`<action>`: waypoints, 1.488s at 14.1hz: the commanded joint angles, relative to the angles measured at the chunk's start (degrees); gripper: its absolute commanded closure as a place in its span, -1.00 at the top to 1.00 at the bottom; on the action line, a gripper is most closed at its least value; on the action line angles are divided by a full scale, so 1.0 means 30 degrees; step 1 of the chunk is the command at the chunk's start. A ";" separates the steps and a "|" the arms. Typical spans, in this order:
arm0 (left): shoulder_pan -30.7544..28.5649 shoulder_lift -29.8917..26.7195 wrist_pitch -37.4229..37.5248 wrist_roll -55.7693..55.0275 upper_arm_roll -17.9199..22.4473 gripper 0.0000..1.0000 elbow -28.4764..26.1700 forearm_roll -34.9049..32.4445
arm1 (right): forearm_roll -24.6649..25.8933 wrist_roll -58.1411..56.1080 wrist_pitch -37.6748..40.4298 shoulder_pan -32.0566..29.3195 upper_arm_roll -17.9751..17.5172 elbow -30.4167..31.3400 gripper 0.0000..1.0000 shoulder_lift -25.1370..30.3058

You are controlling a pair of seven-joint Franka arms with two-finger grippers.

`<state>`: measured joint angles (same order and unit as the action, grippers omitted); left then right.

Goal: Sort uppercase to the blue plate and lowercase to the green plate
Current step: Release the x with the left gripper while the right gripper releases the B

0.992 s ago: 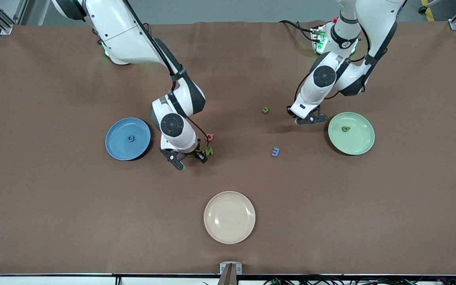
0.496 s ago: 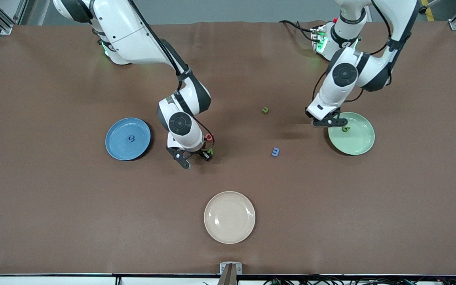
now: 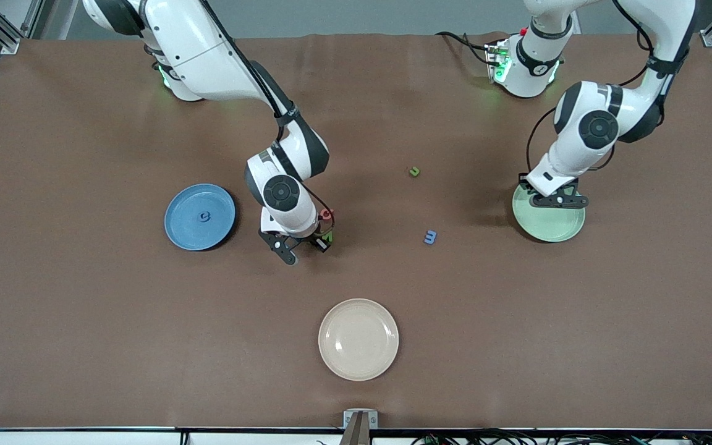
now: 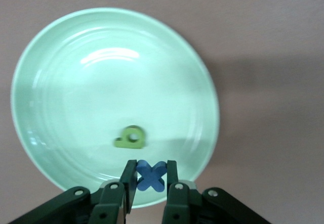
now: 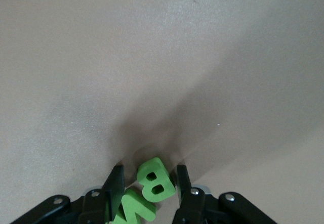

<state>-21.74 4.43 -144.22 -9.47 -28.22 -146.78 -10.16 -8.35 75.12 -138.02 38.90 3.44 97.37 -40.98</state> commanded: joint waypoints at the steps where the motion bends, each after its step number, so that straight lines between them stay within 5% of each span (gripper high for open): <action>1: -0.1041 0.0481 -0.0091 0.1161 -0.0117 -0.71 0.0060 -0.0393 | 0.0584 -0.0137 0.0067 -0.0047 0.0112 -0.0027 -0.02 -0.0166; 2: -0.1246 0.0862 -0.0237 0.1251 -0.0058 -0.71 0.0234 -0.0742 | 0.0585 -0.0311 0.0068 -0.0047 0.0112 -0.0027 -0.03 -0.0166; 6: -0.3003 0.2240 -0.0502 0.1222 -0.0058 -0.71 0.0821 -0.3378 | 0.0585 -0.0460 0.0242 -0.0106 0.0112 0.0003 -0.91 -0.0137; 10: -0.3328 0.3092 -0.1264 0.1193 -0.0028 -0.69 0.0910 -0.3909 | 0.0585 -0.0867 0.0476 -0.0514 0.0141 -0.0027 -0.99 0.0038; 14: -0.3855 0.3502 -0.1469 0.1164 -0.0028 -0.58 0.0939 -0.4963 | 0.0556 -0.3938 0.3636 -0.1889 0.0112 0.0119 -0.99 0.1527; 15: -0.3856 0.3502 -0.1469 0.1164 -0.0028 -0.38 0.0939 -0.4964 | 0.0556 -0.4758 0.4280 -0.2299 0.0141 0.0381 -0.99 0.2026; 17: -0.3856 0.3415 -0.1440 0.1222 -0.0028 0.53 0.0939 -0.4993 | 0.0527 -0.6601 0.4900 -0.3498 0.0112 0.1809 -0.99 0.3458; 18: -0.3856 0.3269 -0.1411 0.1251 -0.0086 0.82 0.0968 -0.4993 | 0.0526 -0.7975 0.4728 -0.4026 0.0141 0.3008 -1.00 0.4336; 21: -0.3797 0.2625 -0.0858 0.0844 -0.1017 0.99 0.1523 -0.4935 | 0.0556 -1.1262 0.4493 -0.5815 0.0142 0.6175 -1.00 0.6712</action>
<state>-32.84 14.30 -148.26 -6.00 -28.68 -143.11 -23.82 -7.47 45.89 -122.89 24.34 4.98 106.45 -28.00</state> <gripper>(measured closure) 0.330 0.740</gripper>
